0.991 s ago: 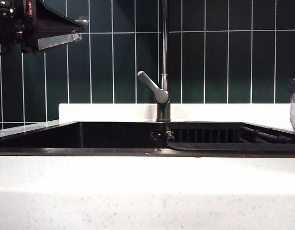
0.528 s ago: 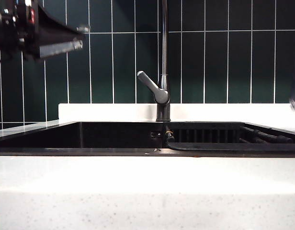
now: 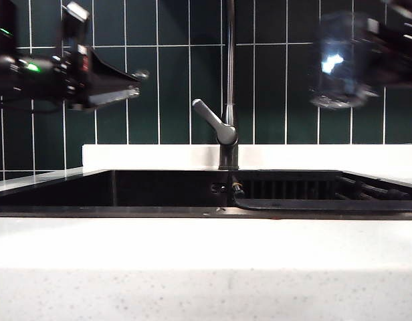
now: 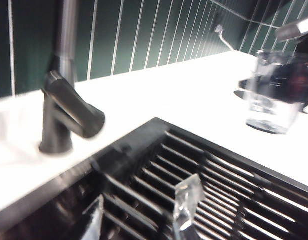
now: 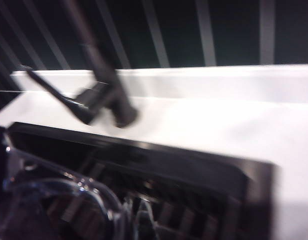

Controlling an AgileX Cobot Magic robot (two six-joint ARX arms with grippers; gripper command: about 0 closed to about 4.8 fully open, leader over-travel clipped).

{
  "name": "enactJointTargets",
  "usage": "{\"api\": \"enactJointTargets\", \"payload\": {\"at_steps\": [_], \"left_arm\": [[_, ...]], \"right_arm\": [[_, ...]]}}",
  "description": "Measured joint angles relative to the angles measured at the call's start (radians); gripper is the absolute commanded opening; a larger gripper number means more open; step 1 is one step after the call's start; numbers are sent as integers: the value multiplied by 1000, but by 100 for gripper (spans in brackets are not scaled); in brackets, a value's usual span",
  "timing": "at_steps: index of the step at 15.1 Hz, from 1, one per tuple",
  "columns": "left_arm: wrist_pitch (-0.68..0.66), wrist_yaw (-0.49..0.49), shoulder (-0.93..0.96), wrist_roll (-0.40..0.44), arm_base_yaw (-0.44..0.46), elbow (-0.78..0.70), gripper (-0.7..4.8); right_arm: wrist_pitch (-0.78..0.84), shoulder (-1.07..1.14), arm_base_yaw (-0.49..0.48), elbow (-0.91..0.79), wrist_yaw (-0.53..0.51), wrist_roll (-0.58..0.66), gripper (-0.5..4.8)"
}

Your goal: Pick up the mug next to the sink, go to the faucet to get some water, pour the water into the sink, and finally put the mug back to its place.

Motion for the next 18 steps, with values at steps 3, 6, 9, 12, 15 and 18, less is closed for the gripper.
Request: {"api": "enactJointTargets", "payload": {"at_steps": [3, 6, 9, 12, 15, 18], "left_arm": [[-1, 44, 178, -53, -2, 182, 183], [-2, 89, 317, -81, -10, 344, 183], [-20, 105, 415, -90, -20, 498, 183], [-79, 105, 507, -89, -55, 660, 183], [-112, 108, 570, -89, -69, 767, 183], [-122, 108, 614, -87, -83, 836, 183]], "right_arm": [[-66, 48, 101, 102, 2, -2, -7], [-132, 117, 180, 198, 4, -2, -6], [-148, 177, 237, 299, 4, 2, -7], [-198, 240, 275, 408, 3, 3, -6], [-237, 277, 299, 496, 6, 3, -7], [-265, 332, 313, 596, 4, 3, -7]]}}
